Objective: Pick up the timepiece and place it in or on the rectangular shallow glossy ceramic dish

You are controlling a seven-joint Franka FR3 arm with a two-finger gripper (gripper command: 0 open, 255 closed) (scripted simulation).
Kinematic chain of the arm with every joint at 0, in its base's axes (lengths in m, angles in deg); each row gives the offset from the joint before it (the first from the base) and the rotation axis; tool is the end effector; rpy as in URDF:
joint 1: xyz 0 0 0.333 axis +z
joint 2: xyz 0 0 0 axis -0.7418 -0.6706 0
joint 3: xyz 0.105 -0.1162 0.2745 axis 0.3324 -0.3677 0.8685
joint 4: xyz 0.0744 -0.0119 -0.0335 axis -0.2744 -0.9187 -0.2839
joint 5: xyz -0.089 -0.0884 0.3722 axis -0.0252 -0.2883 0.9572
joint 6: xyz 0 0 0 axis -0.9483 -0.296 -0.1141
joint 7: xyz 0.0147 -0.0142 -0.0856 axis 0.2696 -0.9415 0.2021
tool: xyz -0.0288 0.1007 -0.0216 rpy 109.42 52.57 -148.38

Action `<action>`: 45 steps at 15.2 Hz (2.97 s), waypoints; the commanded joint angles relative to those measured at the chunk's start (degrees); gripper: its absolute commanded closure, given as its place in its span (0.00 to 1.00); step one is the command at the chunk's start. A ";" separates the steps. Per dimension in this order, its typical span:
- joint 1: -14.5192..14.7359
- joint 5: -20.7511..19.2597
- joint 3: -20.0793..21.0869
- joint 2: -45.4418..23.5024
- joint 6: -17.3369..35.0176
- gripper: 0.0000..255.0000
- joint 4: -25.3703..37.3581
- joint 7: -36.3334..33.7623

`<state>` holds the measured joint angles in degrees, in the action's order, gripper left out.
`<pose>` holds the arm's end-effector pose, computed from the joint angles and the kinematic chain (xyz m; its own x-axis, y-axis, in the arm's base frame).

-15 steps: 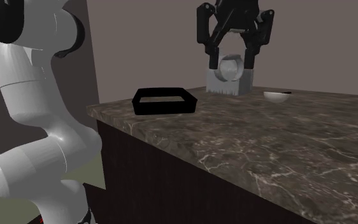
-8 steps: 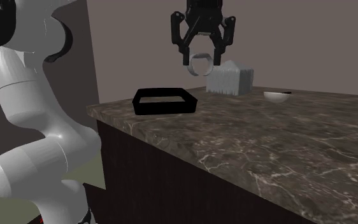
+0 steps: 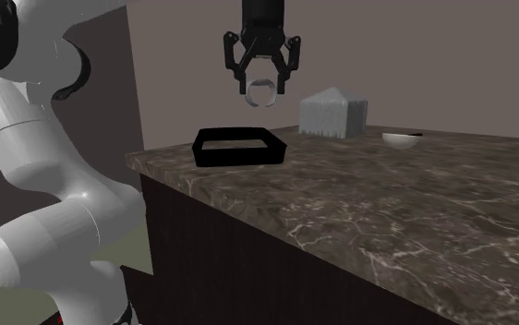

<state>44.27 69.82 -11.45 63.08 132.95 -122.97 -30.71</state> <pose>0.2793 0.2100 0.7341 0.6142 -0.7890 -0.0139 -0.7890 -0.6143 0.0032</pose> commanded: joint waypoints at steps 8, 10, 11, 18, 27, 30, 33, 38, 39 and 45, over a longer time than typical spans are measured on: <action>2.97 6.56 5.15 7.43 -3.63 1.00 -1.49 -9.18; 3.23 6.83 5.19 8.53 -2.32 1.00 -3.89 -8.79; 3.36 6.97 5.22 9.06 -1.67 1.00 -5.06 -8.61; 4.25 8.01 5.68 12.44 2.77 1.00 -12.83 -7.49; 4.76 8.70 6.15 14.20 5.36 1.00 -17.15 -6.93; 4.76 8.70 6.15 14.20 5.36 0.00 -17.15 -6.93; 4.76 8.70 6.15 14.20 5.35 0.00 -17.15 -6.93; 3.81 7.46 5.38 10.88 0.69 0.00 -9.23 -7.94; 3.57 7.16 5.25 9.90 -0.55 0.00 -7.03 -8.25; 3.57 7.16 5.25 9.90 -0.55 0.00 -7.03 -8.25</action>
<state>47.85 76.98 -6.20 73.00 132.43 -130.04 -38.95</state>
